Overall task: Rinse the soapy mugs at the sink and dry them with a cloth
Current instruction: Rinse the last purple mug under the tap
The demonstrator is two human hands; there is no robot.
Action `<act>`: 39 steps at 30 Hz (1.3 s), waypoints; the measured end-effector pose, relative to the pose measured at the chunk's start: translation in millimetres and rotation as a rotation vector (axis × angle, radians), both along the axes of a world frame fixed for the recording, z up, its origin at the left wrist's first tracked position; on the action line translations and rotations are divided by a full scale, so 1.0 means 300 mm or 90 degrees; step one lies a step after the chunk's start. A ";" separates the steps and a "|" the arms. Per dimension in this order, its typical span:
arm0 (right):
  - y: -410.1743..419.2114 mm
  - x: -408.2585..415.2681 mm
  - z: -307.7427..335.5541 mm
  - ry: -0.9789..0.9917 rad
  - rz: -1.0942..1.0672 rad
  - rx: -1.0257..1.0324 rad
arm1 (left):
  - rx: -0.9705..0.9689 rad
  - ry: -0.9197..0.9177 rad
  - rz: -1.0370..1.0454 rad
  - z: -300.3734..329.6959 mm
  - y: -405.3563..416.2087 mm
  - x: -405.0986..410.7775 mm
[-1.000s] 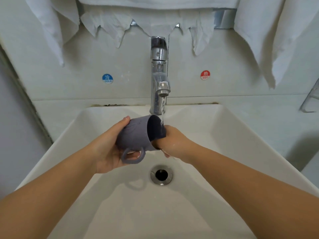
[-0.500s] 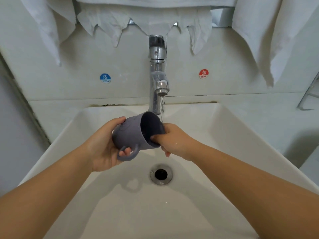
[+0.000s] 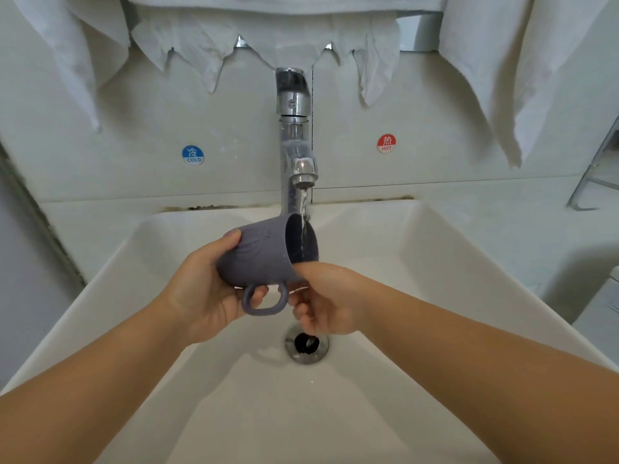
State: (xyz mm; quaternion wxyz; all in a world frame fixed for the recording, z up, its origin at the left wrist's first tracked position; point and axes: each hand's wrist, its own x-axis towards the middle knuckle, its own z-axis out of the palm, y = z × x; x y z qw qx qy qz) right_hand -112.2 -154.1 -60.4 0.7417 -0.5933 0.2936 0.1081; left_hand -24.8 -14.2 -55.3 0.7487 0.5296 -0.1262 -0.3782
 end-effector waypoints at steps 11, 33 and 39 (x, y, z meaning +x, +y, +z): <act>-0.059 0.036 0.008 -0.030 0.020 -0.657 | 0.102 -0.021 -0.011 -0.006 -0.009 -0.001; -0.053 -0.003 0.017 0.009 0.154 -0.305 | 0.117 0.054 0.022 0.011 -0.005 0.012; -0.006 -0.003 0.011 0.017 0.027 -0.129 | 0.101 -0.028 0.017 0.001 -0.011 0.000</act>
